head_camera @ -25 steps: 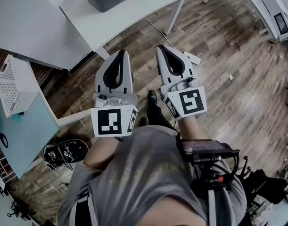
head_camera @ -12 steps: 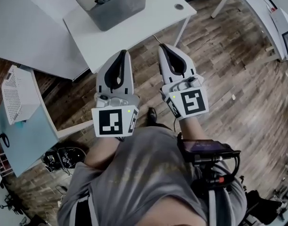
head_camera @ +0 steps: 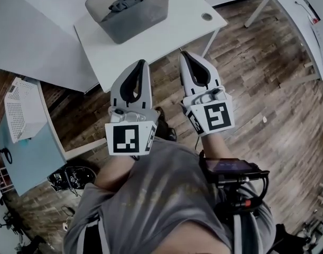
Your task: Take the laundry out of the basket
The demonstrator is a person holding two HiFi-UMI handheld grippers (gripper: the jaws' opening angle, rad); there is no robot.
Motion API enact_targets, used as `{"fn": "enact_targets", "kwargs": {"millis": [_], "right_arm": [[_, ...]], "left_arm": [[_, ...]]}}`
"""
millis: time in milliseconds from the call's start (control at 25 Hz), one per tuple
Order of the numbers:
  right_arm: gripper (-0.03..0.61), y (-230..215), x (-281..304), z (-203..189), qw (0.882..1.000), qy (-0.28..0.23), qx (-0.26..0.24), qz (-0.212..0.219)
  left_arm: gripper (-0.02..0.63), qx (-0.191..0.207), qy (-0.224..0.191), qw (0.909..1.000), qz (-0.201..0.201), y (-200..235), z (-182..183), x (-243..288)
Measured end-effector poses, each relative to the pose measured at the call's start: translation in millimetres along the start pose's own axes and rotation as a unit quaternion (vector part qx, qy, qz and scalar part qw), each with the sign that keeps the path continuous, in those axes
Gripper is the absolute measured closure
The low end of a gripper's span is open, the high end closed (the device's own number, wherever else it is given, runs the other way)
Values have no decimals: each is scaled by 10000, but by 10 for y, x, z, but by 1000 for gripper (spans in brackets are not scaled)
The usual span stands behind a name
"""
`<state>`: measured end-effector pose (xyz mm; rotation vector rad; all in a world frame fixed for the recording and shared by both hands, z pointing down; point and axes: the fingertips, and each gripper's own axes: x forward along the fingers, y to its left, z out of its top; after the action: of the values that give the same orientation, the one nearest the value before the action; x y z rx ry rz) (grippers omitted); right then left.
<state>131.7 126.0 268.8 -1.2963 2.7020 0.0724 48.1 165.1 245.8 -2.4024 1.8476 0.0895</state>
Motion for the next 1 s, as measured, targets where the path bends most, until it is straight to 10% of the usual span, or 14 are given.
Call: {"fn": "enact_targets", "kwargs": {"millis": [1000], "right_arm": [[569,-703,2086,-578,9981,388,125,468]], "left_arm": [[606,-259,242,9986,386,1173,-499,1808]]}}
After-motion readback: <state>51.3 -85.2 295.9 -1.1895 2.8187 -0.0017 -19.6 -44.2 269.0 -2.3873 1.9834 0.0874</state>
